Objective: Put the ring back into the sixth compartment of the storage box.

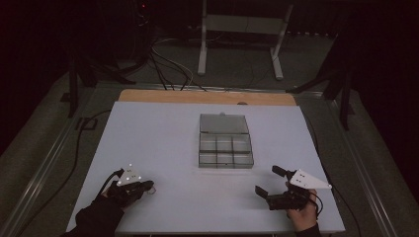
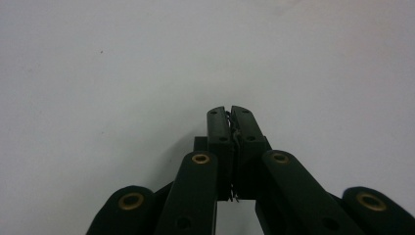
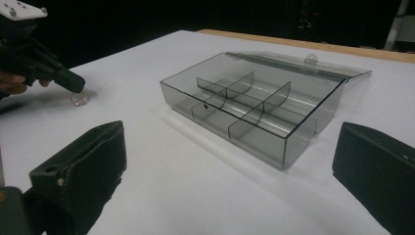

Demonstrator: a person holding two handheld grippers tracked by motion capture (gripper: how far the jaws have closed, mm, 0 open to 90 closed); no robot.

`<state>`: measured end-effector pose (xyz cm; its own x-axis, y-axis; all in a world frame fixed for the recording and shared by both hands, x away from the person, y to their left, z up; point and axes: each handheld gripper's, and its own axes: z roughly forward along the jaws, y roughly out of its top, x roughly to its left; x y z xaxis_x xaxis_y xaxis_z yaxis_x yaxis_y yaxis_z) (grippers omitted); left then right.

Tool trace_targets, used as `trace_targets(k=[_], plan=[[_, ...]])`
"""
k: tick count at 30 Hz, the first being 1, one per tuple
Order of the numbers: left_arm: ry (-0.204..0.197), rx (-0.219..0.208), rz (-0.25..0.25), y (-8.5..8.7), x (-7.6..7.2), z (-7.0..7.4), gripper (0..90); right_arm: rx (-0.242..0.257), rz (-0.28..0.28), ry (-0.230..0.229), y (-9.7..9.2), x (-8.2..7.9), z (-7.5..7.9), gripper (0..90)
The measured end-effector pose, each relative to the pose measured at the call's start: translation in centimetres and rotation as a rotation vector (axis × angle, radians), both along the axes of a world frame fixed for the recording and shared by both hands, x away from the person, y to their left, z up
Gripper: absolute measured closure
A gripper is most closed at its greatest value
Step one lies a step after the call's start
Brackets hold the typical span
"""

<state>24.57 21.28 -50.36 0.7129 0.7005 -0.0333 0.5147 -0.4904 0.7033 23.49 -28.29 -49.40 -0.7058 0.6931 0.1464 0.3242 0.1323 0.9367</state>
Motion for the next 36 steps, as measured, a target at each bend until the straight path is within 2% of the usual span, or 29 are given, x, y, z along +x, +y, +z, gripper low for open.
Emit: trace_targets(k=[6,20,36], plan=[[-0.012,-0.007,-0.014,-0.4,0.1,0.5,89.9,-0.001,-0.001,-0.002,0.0,0.0,0.0,0.0],[-0.010,-0.026,-0.026,-0.6,0.6,1.2,89.9,-0.002,0.001,0.000,0.0,0.0,0.0,0.0],[-0.008,-0.019,-0.063,-1.7,1.6,1.5,89.9,0.000,0.000,-0.001,0.0,0.0,-0.1,0.0]])
